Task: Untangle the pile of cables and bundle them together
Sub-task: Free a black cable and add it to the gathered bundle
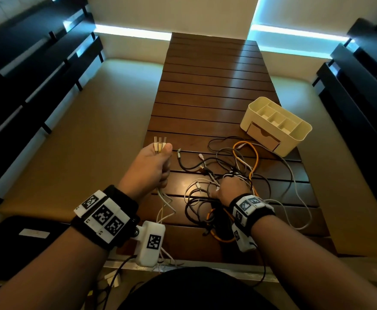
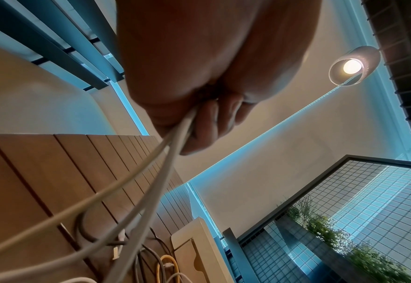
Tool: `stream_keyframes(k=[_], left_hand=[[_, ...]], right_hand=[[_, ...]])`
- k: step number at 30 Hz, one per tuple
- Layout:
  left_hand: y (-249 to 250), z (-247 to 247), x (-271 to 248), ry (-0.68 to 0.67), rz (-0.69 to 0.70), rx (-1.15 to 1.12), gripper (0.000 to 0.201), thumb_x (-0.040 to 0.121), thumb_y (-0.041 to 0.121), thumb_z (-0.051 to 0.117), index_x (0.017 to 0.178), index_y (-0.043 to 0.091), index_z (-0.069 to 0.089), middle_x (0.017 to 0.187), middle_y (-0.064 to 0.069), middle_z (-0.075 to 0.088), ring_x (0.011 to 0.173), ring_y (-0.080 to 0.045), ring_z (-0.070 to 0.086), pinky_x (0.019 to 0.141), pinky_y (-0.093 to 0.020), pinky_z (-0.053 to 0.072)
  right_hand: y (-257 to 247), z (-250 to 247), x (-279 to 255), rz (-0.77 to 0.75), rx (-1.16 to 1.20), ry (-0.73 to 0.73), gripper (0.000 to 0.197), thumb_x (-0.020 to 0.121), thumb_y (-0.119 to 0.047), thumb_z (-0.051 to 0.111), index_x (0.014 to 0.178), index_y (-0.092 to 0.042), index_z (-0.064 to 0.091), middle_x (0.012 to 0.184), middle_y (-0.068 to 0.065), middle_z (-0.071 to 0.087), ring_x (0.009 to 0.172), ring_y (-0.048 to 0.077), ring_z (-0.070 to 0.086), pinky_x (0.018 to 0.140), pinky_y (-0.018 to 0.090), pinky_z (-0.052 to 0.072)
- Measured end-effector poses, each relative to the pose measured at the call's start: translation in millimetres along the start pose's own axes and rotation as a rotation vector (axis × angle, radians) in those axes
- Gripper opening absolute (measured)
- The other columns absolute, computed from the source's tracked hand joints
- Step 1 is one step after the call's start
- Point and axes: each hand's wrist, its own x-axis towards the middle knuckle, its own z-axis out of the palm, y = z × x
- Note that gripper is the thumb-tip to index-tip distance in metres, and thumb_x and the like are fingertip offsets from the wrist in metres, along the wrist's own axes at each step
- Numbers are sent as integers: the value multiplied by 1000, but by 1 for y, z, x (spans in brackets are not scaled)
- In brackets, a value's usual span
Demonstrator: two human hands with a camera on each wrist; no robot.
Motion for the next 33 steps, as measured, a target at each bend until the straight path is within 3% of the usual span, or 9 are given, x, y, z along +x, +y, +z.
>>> stream_keyframes(k=[4,7,10,12,17,22,24,28,33], left_hand=[[3,9,7,-28,9,-12,28,105,32,39,81,18,42,56,6,36,43,-10,28,42,-24,29],[6,15,9,-39,16,-14,27,105,31,39,82,17,42,57,4,36,44,-10,28,42,-24,28],[6,17,12,-40,23,-28,26,106,31,39,83,17,41,58,4,35,45,-11,26,43,-25,26],[5,19,13,-49,25,-46,27,106,31,38,82,17,40,58,4,35,44,-11,26,43,-25,26],[7,28,11,-62,51,-68,25,106,29,38,83,17,39,57,4,34,44,-10,27,43,-24,27],[5,30,7,-68,117,-80,24,106,30,39,85,17,37,61,3,32,50,-12,26,48,-27,27],[5,31,4,-60,125,-107,24,106,31,38,86,17,40,60,6,34,51,-12,28,51,-28,29],[8,37,-1,-54,150,-165,31,106,36,33,97,13,51,60,7,36,51,-11,30,51,-26,30],[10,46,-8,-37,231,-152,29,106,32,35,109,10,55,61,8,36,51,-10,30,53,-28,31]], right_hand=[[-1,1,1,12,25,9,28,87,-39,64,90,-11,66,84,4,60,75,24,57,65,30,46],[5,5,4,-28,127,-2,24,87,-39,63,88,-15,66,87,3,63,84,24,62,70,33,51],[9,-3,-5,-124,488,11,13,85,-33,72,94,-24,71,98,-4,64,90,13,60,73,26,49],[7,-17,-18,-224,728,51,18,83,-27,76,101,-24,71,102,-6,64,92,10,60,75,22,49],[-3,-63,-46,-376,1012,96,22,84,-23,77,104,-24,68,100,-3,72,93,10,69,88,35,58],[-14,-118,-81,-562,1281,422,11,91,-21,69,102,-22,64,95,3,71,89,16,69,78,27,57],[-15,-127,-84,-543,1280,433,8,94,-23,65,102,-23,62,90,6,71,85,17,70,74,24,55],[-16,-113,-83,-419,1100,207,11,95,-23,63,106,-21,62,96,3,70,76,5,69,65,22,55],[-25,-124,-97,-495,1143,227,24,94,-18,65,117,-11,64,97,3,74,89,13,72,78,30,61]])
